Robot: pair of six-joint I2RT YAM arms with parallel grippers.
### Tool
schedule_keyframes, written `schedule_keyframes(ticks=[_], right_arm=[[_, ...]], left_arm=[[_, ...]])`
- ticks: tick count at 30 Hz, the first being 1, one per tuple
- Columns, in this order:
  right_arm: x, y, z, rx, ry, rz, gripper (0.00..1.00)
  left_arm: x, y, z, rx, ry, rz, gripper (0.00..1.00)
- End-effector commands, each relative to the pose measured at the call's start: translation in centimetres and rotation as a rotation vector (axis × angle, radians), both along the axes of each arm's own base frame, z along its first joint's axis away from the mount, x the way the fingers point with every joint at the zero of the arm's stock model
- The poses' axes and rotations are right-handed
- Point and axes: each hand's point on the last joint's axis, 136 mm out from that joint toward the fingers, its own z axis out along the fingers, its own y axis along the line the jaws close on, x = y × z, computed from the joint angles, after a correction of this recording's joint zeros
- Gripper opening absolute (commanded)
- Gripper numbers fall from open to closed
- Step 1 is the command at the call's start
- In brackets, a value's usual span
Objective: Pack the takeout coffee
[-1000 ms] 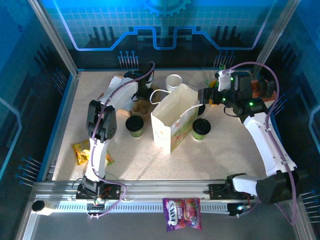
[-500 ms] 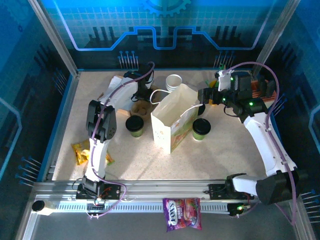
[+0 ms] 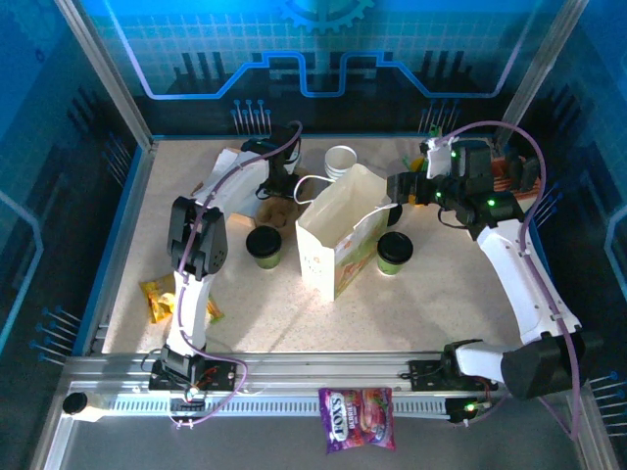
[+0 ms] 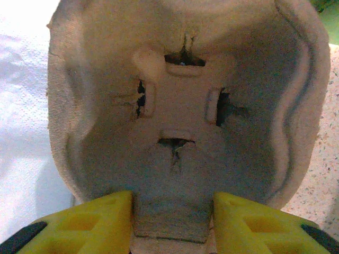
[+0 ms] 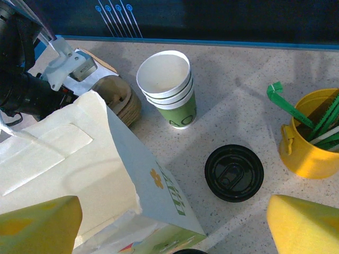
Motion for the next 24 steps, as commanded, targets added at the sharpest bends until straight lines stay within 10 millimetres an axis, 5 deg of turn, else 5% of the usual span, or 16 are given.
schedule_keyframes(ticks=[1,24], right_arm=[[0.4,-0.3,0.0,0.002,-0.012,0.0,0.91],[0.4,-0.3,-0.2,0.003,-0.009,0.0,0.91]], left_arm=[[-0.8,0.8,1.7,0.005,-0.009,0.004,0.46],[-1.5,0.8,0.3,-0.024,0.028,0.008,0.41]])
